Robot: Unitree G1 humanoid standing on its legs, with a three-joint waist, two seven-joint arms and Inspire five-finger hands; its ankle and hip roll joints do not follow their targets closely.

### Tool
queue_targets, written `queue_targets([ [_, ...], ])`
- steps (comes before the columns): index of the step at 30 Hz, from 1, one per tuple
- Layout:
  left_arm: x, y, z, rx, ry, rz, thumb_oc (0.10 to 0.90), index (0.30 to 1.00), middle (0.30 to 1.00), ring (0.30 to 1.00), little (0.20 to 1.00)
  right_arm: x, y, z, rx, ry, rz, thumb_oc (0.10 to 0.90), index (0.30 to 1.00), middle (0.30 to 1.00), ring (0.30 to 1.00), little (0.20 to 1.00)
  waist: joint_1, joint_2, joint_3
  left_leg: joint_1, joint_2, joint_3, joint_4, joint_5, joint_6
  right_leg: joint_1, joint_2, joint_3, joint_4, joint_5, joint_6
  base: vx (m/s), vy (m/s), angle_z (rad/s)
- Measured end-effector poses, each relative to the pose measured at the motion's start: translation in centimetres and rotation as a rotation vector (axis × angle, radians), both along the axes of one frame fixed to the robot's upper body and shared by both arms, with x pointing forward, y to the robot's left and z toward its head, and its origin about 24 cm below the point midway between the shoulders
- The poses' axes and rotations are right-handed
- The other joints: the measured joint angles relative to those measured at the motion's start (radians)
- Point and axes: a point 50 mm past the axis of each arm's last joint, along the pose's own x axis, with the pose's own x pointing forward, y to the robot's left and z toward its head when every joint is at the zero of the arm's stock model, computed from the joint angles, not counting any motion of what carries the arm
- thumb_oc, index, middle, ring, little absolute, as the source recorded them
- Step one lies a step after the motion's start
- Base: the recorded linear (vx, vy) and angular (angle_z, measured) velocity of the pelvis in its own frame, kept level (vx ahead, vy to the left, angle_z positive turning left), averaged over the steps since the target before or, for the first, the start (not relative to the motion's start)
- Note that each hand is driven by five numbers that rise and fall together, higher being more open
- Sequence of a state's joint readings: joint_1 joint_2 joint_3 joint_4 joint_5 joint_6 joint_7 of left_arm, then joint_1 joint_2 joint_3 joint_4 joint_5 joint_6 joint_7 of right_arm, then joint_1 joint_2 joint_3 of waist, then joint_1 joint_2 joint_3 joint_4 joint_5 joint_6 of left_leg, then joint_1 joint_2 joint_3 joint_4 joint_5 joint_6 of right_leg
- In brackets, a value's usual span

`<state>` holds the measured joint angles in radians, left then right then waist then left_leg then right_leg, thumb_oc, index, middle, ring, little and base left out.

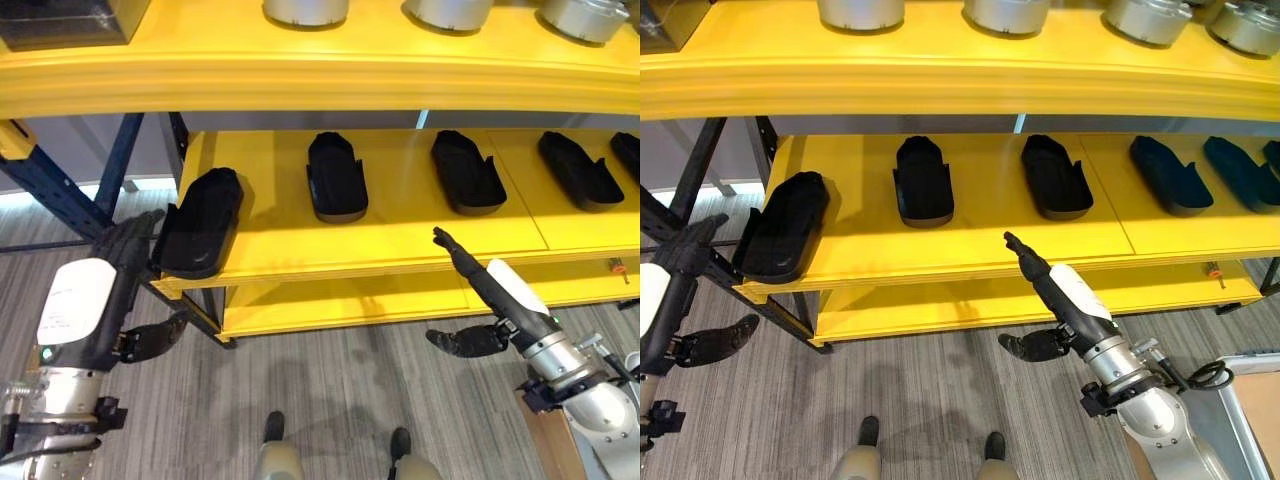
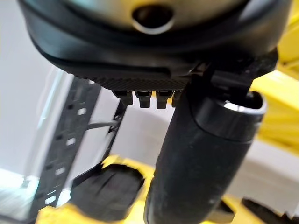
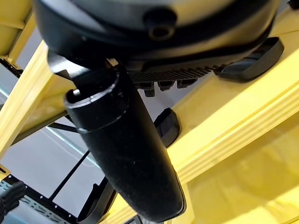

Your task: Move parts from the plastic box to the shelf.

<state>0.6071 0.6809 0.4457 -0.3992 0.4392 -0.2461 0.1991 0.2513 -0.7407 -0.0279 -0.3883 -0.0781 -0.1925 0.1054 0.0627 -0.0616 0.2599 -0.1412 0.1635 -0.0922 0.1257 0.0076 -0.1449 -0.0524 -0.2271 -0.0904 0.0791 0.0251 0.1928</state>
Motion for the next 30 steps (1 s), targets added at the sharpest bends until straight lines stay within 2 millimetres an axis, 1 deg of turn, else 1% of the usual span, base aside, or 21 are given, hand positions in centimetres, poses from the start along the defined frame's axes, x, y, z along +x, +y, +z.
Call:
queue_targets([
  [1, -0.2, 0.4, -0.7, 0.011, 0.037, 0.02, 0.9, 1.0, 1.0, 1.0, 1.0, 0.0, 0.0, 0.0, 0.0, 0.0, 0.0, 0.9, 1.0, 1.0, 1.0, 1.0, 0.007, 0.0, 0.0, -0.004, -0.001, -0.002, 0.002, 0.0, 0.0, -0.002, 0.0, -0.001, 0.002, -0.001, 0.001, -0.02, 0.009, 0.05],
  [4, -0.6, 1.6, -2.9, 0.045, 0.155, 0.072, 0.9, 1.0, 1.0, 1.0, 1.0, 0.0, 0.0, 0.0, -0.003, 0.001, 0.005, 0.9, 1.0, 1.0, 1.0, 1.0, 0.008, -0.002, 0.001, -0.018, -0.008, -0.008, 0.011, 0.0, 0.001, -0.01, -0.007, -0.003, 0.007, -0.002, 0.003, -0.02, 0.006, 0.07],
  [7, -0.9, 2.1, -5.0, 0.03, 0.248, 0.099, 0.9, 1.0, 1.0, 1.0, 1.0, 0.1, 0.0, 0.1, -0.004, -0.001, 0.007, 0.9, 1.0, 1.0, 1.0, 1.0, 0.013, -0.002, 0.001, -0.019, -0.01, -0.009, 0.014, 0.0, 0.002, -0.01, -0.009, -0.004, 0.007, -0.003, 0.004, 0.0, 0.0, 0.0],
  [9, -1.0, 2.1, -5.8, 0.044, 0.295, 0.1, 0.9, 1.0, 1.0, 1.0, 1.0, 0.1, 0.1, 0.1, -0.004, -0.003, 0.007, 0.9, 1.0, 1.0, 1.0, 1.0, 0.019, -0.003, 0.002, -0.021, -0.01, -0.01, 0.014, 0.0, 0.002, -0.01, -0.009, -0.004, 0.008, -0.003, 0.004, -0.02, 0.006, 0.01],
  [12, -0.8, 2.1, -6.3, 0.04, 0.311, 0.104, 0.9, 1.0, 1.0, 1.0, 1.0, 0.4, 0.2, 0.5, -0.004, -0.021, 0.014, 0.9, 1.0, 1.0, 1.0, 1.0, 0.021, -0.008, 0.005, -0.033, -0.01, -0.016, 0.021, 0.0, 0.002, -0.019, -0.008, -0.006, 0.013, -0.007, -0.002, -0.03, 0.01, 0.03],
  [15, -0.3, 1.9, -6.7, 0.055, 0.317, 0.091, 0.9, 1.0, 1.0, 1.0, 1.0, 0.5, 0.3, 0.6, -0.003, -0.028, 0.02, 0.9, 1.0, 1.0, 1.0, 1.0, 0.022, -0.023, 0.017, -0.053, -0.011, -0.019, 0.032, 0.001, 0.002, -0.043, -0.008, -0.008, 0.03, -0.009, -0.002, -0.04, 0.015, 0.0],
  [22, 1.5, 1.2, -8.8, 0.052, 0.364, 0.059, 0.9, 1.0, 1.0, 1.0, 1.0, 1.3, 1.1, 1.4, 0.002, -0.067, 0.054, 0.9, 1.0, 1.0, 1.0, 1.0, 0.019, -0.036, 0.068, -0.064, -0.011, -0.018, 0.046, 0.001, 0.001, -0.059, -0.008, -0.001, 0.047, -0.012, 0.0, -0.02, 0.008, -0.01],
  [24, 1.9, 1.1, -8.9, 0.06, 0.364, 0.061, 0.9, 1.0, 1.0, 1.0, 1.0, 1.5, 1.3, 1.7, 0.002, -0.084, 0.059, 0.9, 1.0, 1.0, 1.0, 1.0, 0.019, -0.041, 0.085, -0.068, -0.01, -0.015, 0.049, 0.001, 0.001, -0.066, -0.008, 0.001, 0.051, -0.009, -0.003, -0.03, 0.016, -0.04],
  [26, 2.3, 1.2, -8.8, 0.063, 0.355, 0.069, 0.9, 1.0, 1.0, 1.0, 1.0, 1.5, 1.3, 1.7, 0.002, -0.085, 0.059, 0.9, 1.0, 1.0, 1.0, 1.0, 0.016, -0.044, 0.086, -0.068, -0.011, -0.013, 0.05, 0.001, 0.002, -0.066, -0.009, 0.002, 0.05, -0.009, -0.003, -0.04, 0.02, -0.03],
  [30, 4.0, 1.4, -8.1, 0.061, 0.291, 0.089, 0.9, 1.0, 1.0, 1.0, 1.0, 1.9, 1.6, 2.3, -0.008, -0.114, 0.078, 0.9, 1.0, 1.0, 1.0, 1.0, 0.016, -0.044, 0.108, -0.081, -0.01, -0.012, 0.062, -0.001, 0.002, -0.081, -0.009, 0.005, 0.061, -0.01, -0.003, -0.02, 0.012, -0.01],
])
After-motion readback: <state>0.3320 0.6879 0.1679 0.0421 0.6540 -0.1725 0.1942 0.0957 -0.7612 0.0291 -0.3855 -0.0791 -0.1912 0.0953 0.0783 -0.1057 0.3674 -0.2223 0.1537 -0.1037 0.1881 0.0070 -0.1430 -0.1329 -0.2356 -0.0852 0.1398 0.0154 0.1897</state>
